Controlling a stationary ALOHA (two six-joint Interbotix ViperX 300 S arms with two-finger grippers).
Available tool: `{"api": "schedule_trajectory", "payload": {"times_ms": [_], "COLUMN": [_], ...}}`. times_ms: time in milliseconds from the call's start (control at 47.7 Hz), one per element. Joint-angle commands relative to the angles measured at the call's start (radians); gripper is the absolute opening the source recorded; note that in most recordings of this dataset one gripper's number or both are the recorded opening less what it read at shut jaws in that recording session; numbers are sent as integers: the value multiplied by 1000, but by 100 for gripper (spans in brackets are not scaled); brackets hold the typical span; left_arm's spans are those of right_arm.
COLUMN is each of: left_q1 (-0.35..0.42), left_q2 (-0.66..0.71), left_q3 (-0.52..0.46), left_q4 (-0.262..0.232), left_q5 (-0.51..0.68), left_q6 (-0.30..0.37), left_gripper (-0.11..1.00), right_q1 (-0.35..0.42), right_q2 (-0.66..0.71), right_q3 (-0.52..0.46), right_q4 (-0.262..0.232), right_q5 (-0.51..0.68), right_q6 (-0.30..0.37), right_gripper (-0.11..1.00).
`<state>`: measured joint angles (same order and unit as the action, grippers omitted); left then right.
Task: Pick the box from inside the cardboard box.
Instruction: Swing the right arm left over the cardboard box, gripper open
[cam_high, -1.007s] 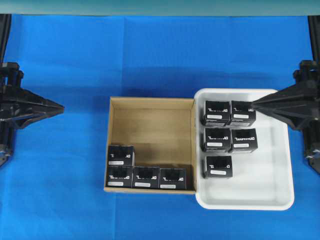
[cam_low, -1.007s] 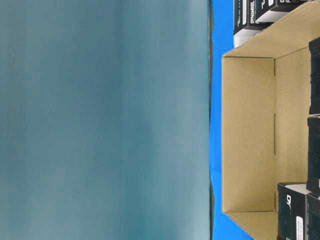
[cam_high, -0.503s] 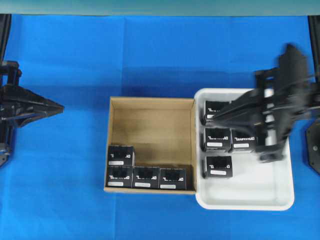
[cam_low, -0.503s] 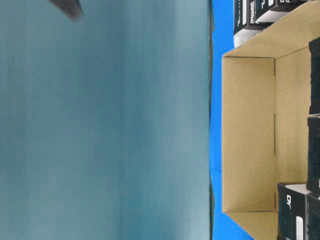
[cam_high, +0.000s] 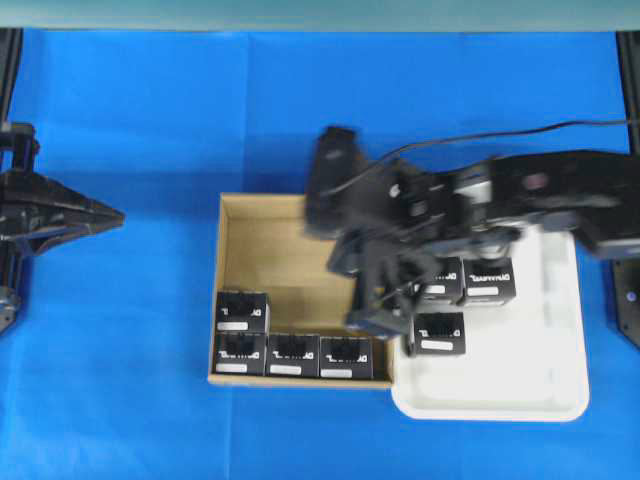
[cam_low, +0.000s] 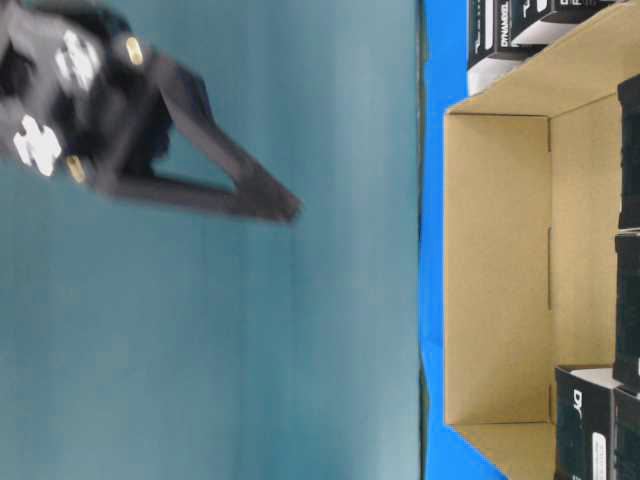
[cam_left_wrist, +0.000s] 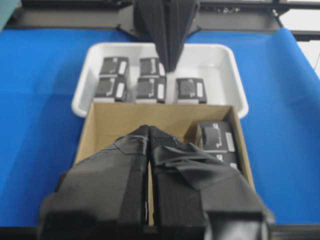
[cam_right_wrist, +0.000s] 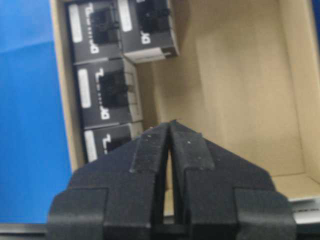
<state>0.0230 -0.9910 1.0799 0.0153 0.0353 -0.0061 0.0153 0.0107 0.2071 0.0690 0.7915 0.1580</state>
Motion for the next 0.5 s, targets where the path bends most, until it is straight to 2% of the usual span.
{"api": "schedule_trajectory", "payload": {"times_ms": [0,336,482], "left_q1": [0,-11,-17], "left_q2": [3,3,2], "left_q3": [-34,-41,-43], "left_q4": [3,3,2], "left_q5": [3,12,34], "left_q6": [0,2,2], "left_gripper": [-1,-1,-1], "right_q1": [-3,-11,-11], "right_q2": [61,232,290], "right_q3": [-77,-291,-353], "right_q4": [3,2,3], "right_q5": [46,172,201], "right_q6": [-2,-9,-46], "right_gripper": [7,7,7]}}
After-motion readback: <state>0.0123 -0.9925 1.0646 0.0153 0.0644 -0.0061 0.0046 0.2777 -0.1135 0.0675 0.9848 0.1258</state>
